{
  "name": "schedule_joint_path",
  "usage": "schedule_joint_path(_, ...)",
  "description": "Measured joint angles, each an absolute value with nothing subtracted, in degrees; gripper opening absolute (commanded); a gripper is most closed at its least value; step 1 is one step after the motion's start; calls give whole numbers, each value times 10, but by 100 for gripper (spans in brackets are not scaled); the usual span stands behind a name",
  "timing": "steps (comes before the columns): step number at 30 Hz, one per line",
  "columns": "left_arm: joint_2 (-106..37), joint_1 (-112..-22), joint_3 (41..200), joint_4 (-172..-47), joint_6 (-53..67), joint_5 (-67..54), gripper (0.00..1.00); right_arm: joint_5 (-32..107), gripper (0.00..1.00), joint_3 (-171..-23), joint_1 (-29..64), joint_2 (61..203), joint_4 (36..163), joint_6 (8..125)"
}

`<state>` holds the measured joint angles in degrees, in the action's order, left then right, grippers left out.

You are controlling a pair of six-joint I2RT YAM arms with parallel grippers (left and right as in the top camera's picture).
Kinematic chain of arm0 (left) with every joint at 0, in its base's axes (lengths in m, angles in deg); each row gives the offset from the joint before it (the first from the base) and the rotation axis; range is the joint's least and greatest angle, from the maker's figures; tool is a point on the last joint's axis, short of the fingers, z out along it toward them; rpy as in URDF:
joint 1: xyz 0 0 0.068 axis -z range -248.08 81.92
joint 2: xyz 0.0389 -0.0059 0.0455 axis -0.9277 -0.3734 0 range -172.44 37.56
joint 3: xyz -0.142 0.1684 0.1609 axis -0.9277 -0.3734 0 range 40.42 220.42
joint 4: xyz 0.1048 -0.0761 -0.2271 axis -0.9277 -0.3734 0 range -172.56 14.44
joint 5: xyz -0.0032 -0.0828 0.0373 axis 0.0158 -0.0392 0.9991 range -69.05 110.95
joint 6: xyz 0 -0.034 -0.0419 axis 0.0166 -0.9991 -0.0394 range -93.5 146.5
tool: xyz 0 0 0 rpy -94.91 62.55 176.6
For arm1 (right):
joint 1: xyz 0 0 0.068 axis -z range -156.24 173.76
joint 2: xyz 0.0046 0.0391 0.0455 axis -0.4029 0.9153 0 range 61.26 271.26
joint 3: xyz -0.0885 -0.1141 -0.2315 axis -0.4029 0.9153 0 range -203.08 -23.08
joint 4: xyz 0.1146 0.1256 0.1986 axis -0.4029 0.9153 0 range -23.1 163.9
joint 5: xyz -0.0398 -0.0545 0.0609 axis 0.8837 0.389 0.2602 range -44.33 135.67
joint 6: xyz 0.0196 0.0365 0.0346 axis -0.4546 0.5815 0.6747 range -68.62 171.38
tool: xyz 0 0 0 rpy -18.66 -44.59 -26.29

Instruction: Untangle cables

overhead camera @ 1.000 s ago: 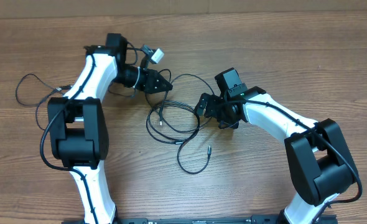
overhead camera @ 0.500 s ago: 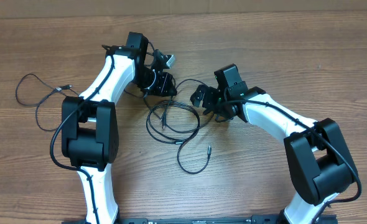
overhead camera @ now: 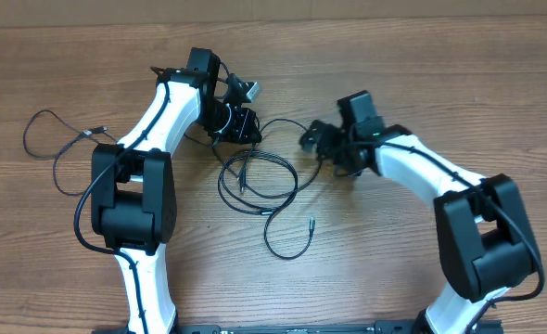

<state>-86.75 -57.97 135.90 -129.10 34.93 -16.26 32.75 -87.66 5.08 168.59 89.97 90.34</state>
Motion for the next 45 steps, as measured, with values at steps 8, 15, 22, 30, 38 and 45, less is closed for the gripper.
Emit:
schedule_joint_path(8, -867, -579, 1359, -1291, 349, -161, 10, 316, 100, -879, 141, 1686, 968, 904)
schedule_joint_path(15, -867, -561, 1359, -1277, 319, -86, 5, 315, 100, -879, 142, 1686, 969, 903)
schedule_joint_path(22, -867, -538, 1359, -1272, 244, 65, 35, 315, 100, -879, 142, 1686, 969, 903)
schedule_joint_path(30, -867, -534, 1359, -1272, 237, 61, 31, 315, 100, -879, 142, 1686, 969, 903)
schedule_joint_path(38, -867, -495, 1359, -1267, 245, 46, 44, 315, 100, -879, 142, 1686, 969, 903)
schedule_joint_path(45, -867, -483, 1359, -1259, 250, 83, 45, 315, 100, -879, 142, 1686, 969, 903)
